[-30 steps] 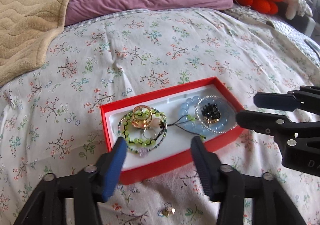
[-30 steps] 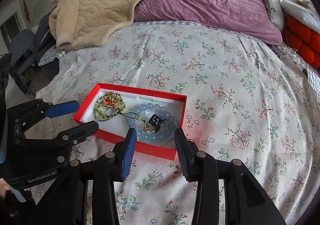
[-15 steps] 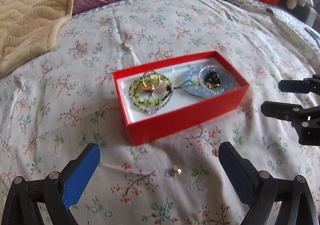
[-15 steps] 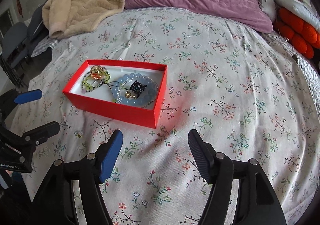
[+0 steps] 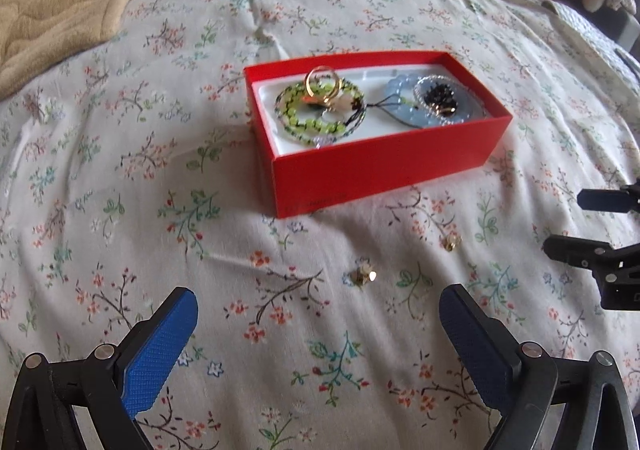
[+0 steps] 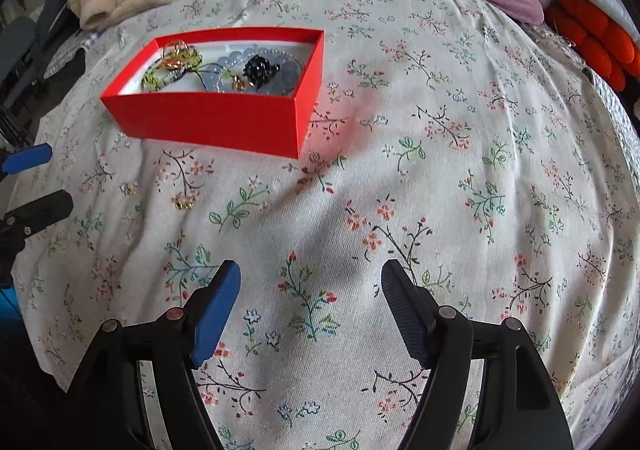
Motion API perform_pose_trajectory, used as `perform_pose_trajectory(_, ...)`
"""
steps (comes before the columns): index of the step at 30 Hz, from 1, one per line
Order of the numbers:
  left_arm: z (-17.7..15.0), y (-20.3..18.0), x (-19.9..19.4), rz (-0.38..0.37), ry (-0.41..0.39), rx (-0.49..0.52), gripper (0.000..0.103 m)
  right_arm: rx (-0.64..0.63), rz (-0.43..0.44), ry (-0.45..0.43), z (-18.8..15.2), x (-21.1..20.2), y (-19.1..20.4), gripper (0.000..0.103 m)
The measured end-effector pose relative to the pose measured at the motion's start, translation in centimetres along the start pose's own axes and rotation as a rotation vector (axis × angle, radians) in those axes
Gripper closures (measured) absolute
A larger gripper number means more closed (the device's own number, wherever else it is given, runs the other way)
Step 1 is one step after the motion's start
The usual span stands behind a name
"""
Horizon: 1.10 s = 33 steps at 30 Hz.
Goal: Organize jewelry
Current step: 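Withdraw both tools toward the small gold earrings on the bedspread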
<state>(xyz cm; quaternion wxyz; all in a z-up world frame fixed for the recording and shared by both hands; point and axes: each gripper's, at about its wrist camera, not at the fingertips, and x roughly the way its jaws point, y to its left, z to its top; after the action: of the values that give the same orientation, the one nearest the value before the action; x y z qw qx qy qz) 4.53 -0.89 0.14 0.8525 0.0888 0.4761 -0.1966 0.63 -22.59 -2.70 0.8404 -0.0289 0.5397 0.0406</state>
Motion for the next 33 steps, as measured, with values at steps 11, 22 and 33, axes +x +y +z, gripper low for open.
perform_pose_trajectory(11, -2.4, 1.0, 1.2, 0.042, 0.050, 0.021, 0.003, -0.054, -0.053, 0.042, -1.8, 1.6, -0.1, 0.022)
perform_pose_trajectory(22, -4.0, 0.2, 2.3, 0.021, 0.039, 0.090, 0.003, -0.045, -0.094, 0.030, -2.0, 2.4, -0.5, 0.003)
perform_pose_trajectory(33, -2.5, -1.8, 3.8, -0.063, -0.021, 0.129, 0.020, -0.050, -0.096, 0.035, -2.0, 2.7, -0.8, 0.000)
